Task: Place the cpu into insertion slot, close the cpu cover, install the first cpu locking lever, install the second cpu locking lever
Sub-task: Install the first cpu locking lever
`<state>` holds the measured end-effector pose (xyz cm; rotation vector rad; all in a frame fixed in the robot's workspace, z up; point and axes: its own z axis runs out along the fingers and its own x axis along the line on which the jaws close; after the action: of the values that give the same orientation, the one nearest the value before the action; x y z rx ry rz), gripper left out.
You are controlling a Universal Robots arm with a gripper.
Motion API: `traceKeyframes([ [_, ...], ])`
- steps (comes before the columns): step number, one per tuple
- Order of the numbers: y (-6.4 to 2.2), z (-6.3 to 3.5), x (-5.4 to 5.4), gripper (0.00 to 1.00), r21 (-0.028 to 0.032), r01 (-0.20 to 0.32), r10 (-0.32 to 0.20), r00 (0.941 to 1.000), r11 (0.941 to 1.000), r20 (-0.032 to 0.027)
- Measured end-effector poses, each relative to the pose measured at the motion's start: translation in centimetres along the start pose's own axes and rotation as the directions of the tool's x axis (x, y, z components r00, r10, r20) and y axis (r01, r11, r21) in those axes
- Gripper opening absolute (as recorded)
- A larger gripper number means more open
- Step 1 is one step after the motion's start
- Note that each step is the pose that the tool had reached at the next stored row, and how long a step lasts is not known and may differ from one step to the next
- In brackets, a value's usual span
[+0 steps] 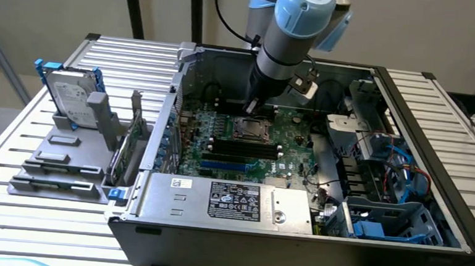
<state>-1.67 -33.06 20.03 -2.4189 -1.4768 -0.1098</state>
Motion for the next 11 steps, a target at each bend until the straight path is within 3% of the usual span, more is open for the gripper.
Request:
traceKeyframes([
  [11,0.37,0.42,-0.09,0.11,0.0024,0.01,-0.01,0.9999,0.9999,0.0027],
])
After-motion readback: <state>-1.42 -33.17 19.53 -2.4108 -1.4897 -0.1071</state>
